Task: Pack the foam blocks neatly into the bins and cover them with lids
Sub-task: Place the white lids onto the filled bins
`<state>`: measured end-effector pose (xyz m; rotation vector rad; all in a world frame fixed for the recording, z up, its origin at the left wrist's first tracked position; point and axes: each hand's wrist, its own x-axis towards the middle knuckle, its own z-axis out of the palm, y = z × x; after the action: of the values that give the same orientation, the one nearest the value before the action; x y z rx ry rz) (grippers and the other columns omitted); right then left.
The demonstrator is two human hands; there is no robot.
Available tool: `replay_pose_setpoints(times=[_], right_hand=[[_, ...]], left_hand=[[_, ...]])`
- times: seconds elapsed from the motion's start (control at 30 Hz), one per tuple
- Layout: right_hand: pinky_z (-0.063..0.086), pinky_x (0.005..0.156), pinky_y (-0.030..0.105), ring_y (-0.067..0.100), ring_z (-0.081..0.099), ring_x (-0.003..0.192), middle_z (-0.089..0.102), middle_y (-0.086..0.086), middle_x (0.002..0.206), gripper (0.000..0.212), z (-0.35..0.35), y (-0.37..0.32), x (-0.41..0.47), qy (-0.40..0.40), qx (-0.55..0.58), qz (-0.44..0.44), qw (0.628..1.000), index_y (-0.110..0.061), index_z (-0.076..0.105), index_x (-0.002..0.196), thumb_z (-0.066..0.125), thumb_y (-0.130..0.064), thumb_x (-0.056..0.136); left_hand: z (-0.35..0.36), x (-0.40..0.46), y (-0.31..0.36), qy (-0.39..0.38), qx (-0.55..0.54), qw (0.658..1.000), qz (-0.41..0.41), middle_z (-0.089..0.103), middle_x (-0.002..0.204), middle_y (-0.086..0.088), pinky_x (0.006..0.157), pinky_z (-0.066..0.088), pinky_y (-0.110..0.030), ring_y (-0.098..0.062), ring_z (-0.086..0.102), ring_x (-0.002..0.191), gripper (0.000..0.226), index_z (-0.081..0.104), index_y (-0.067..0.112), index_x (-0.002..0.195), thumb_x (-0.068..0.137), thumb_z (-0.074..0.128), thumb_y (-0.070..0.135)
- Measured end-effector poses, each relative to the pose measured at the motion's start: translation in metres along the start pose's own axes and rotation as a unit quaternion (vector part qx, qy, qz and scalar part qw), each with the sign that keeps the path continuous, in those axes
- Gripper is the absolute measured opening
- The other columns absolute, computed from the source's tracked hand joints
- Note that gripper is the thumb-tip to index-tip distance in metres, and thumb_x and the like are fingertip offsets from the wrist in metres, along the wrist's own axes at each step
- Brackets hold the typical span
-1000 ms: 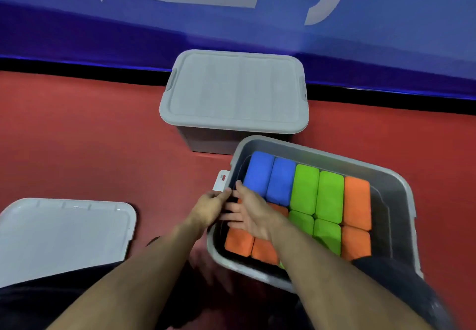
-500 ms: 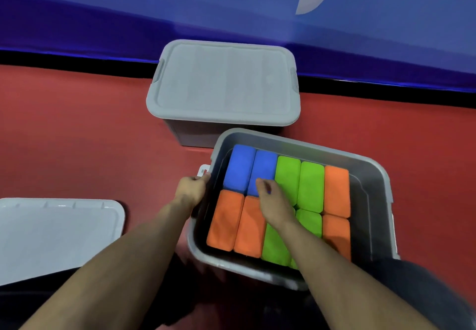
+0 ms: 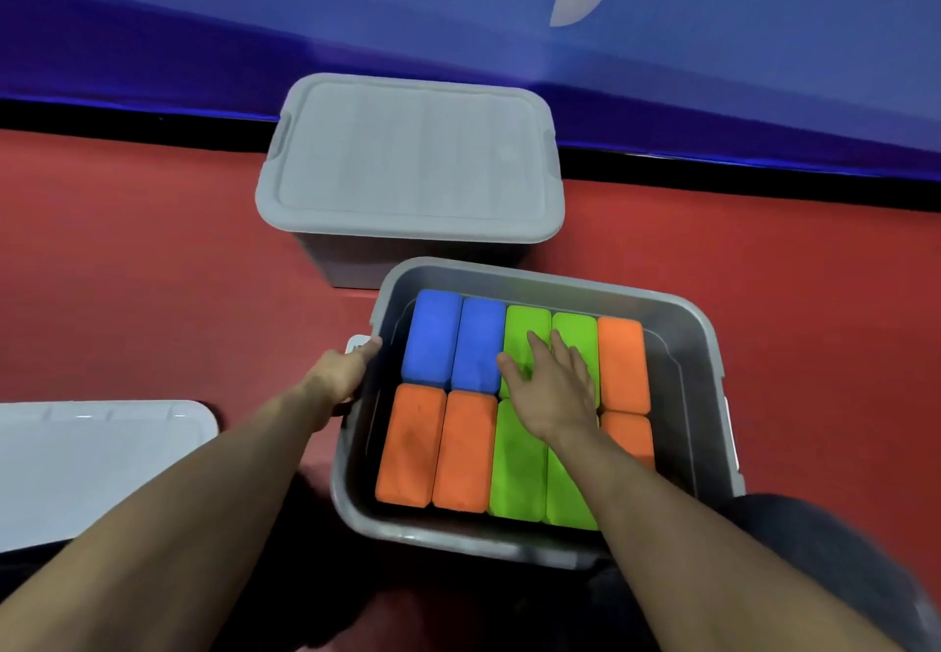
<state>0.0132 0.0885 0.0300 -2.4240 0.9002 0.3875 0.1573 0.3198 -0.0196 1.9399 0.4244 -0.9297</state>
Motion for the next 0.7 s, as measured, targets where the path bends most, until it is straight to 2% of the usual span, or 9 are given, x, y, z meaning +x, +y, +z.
replay_pose_setpoints(times=[0.1, 0.17, 0.23, 0.33, 0.4, 0.5, 0.6, 0.7], right_hand=[[0.000, 0.126, 0.046, 0.027, -0.003, 0.157, 0.000, -0.001, 0.171, 0.075, 0.001, -0.009, 0.003, 0.020, -0.055, -0.026, 0.998, -0.033, 0.022, 0.160, 0.034, -0.071, 0.097], [-0.003, 0.124, 0.052, 0.031, -0.006, 0.156, -0.002, 0.003, 0.171, 0.076, 0.001, -0.006, 0.005, 0.040, -0.077, -0.004, 0.996, -0.035, 0.025, 0.158, 0.035, -0.074, 0.095], [-0.002, 0.121, 0.062, 0.037, -0.008, 0.155, -0.006, 0.006, 0.170, 0.074, -0.001, 0.001, 0.010, 0.047, -0.089, 0.054, 0.993, -0.038, 0.030, 0.155, 0.038, -0.076, 0.092], [0.004, 0.117, 0.071, 0.044, -0.005, 0.153, -0.007, 0.011, 0.169, 0.078, 0.000, 0.019, 0.018, 0.004, -0.066, 0.180, 0.981, -0.039, 0.030, 0.154, 0.041, -0.078, 0.087], [0.016, 0.119, 0.064, 0.044, 0.008, 0.152, 0.006, 0.016, 0.167, 0.085, 0.006, 0.023, 0.017, -0.044, -0.032, 0.209, 0.976, -0.033, 0.024, 0.158, 0.038, -0.079, 0.088], [0.031, 0.116, 0.047, 0.041, 0.033, 0.144, 0.022, 0.021, 0.160, 0.083, 0.017, 0.008, 0.012, -0.068, 0.036, 0.163, 0.984, -0.029, 0.021, 0.160, 0.045, -0.071, 0.093], [0.032, 0.115, 0.046, 0.038, 0.035, 0.143, 0.027, 0.019, 0.159, 0.080, 0.017, -0.012, 0.013, -0.045, 0.094, 0.131, 0.986, -0.029, 0.024, 0.159, 0.048, -0.068, 0.093], [0.032, 0.114, 0.051, 0.041, 0.033, 0.143, 0.026, 0.018, 0.158, 0.081, 0.017, -0.023, 0.019, -0.026, 0.102, 0.141, 0.984, -0.031, 0.024, 0.159, 0.047, -0.070, 0.092]], left_hand=[[-0.022, -0.005, -0.011, 0.018, 0.005, 1.000, 0.001, 0.060, 0.090, -0.008, 0.079, 0.053, -0.037, -0.023, 0.057, 0.079, 0.063, 0.057, 0.003, 0.117, 0.093, 0.058, 0.061], [-0.044, -0.005, -0.019, 0.029, 0.011, 1.000, -0.004, 0.061, 0.091, -0.009, 0.087, 0.054, -0.042, -0.024, 0.058, 0.082, 0.061, 0.058, 0.005, 0.111, 0.092, 0.058, 0.062], [-0.071, -0.003, -0.028, 0.043, 0.009, 0.999, -0.013, 0.059, 0.084, -0.009, 0.087, 0.055, -0.044, -0.025, 0.057, 0.078, 0.061, 0.060, 0.005, 0.104, 0.090, 0.059, 0.063], [-0.114, -0.004, -0.041, 0.076, 0.006, 0.997, -0.024, 0.056, 0.076, -0.011, 0.073, 0.051, -0.038, -0.027, 0.054, 0.071, 0.059, 0.061, 0.002, 0.097, 0.090, 0.062, 0.061], [-0.144, -0.004, -0.050, 0.099, -0.001, 0.995, -0.033, 0.061, 0.086, -0.014, 0.072, 0.050, -0.037, -0.028, 0.058, 0.077, 0.060, 0.063, 0.001, 0.100, 0.090, 0.062, 0.061], [-0.179, -0.003, -0.058, 0.109, -0.033, 0.993, -0.042, 0.065, 0.097, -0.015, 0.073, 0.052, -0.041, -0.030, 0.059, 0.086, 0.060, 0.067, 0.004, 0.107, 0.088, 0.064, 0.061], [-0.194, -0.004, -0.060, 0.103, -0.061, 0.992, -0.027, 0.063, 0.096, -0.014, 0.072, 0.049, -0.039, -0.029, 0.056, 0.086, 0.052, 0.068, 0.003, 0.109, 0.090, 0.066, 0.052], [-0.198, -0.008, -0.063, 0.086, -0.072, 0.994, 0.007, 0.065, 0.093, -0.014, 0.074, 0.050, -0.038, -0.027, 0.058, 0.084, 0.045, 0.068, -0.002, 0.113, 0.096, 0.064, 0.039]])
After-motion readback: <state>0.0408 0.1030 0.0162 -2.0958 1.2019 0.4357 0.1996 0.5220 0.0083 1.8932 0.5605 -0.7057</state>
